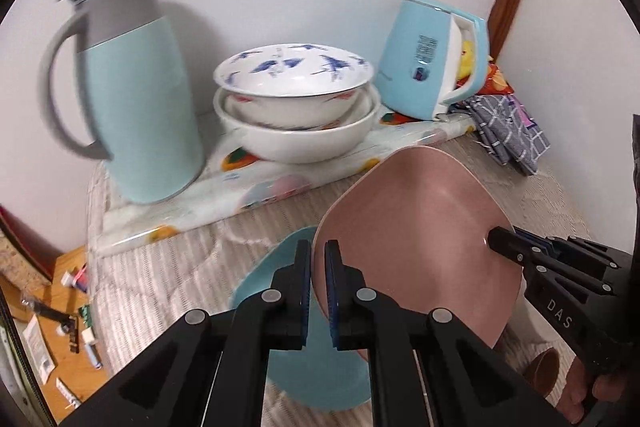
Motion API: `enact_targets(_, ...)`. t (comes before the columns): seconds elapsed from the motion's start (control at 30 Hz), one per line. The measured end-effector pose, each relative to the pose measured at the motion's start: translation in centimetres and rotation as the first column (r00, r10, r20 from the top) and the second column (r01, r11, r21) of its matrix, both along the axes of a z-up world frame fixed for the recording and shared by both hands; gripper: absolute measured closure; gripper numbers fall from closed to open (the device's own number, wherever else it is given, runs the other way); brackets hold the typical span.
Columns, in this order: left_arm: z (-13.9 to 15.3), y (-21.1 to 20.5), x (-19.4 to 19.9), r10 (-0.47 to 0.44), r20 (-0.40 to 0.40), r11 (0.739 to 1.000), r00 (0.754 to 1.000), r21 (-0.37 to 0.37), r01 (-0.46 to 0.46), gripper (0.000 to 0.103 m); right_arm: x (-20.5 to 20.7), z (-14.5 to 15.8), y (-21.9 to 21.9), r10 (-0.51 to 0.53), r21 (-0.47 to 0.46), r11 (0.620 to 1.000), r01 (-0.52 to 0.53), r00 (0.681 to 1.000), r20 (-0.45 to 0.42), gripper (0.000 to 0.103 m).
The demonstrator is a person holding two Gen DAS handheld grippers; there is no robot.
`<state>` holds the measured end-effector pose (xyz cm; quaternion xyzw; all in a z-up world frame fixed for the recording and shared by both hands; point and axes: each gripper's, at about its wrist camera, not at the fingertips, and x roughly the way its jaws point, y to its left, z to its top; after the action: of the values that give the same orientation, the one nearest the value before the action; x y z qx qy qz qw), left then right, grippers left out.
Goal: Organize plates and bowls
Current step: 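Carry the pink plate onto the light-blue plate and open the right gripper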
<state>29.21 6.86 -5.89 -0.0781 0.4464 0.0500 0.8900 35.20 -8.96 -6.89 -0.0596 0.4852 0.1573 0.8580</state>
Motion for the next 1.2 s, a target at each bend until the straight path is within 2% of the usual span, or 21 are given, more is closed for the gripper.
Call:
enact_targets(0.3, -1.8, 3.1, -2.2, 0.061, -0.034, 0.998, 0.998, -0.016, -0.062, 0.095, -1.3, -1.1, 3.3, 0.053, 0.004, 0.999, -0.053, 0.998, -0.016, 0.096)
enact_targets(0.83, -6.1, 4.7, -2.1, 0.090, -0.114, 0.995, 0.989, -0.042, -0.096, 0.095, -0.3, -5.4, 5.6, 0.088, -0.019, 0.996, -0.090, 0.993, -0.084, 0.096)
enact_targets(1.03, -6.4, 4.8, -1.9, 0.085, -0.120, 0.995, 0.989, -0.042, -0.091, 0.095, -0.2, -6.0, 5.9, 0.095, -0.050, 0.994, -0.099, 0.991, -0.090, 0.095)
enact_targets(1.2, -6.3, 4.6, -1.9, 0.082, -0.118, 0.996, 0.990, -0.029, -0.086, 0.095, -0.1, -6.1, 5.7, 0.091, -0.041, 0.995, -0.095, 0.991, -0.096, 0.095)
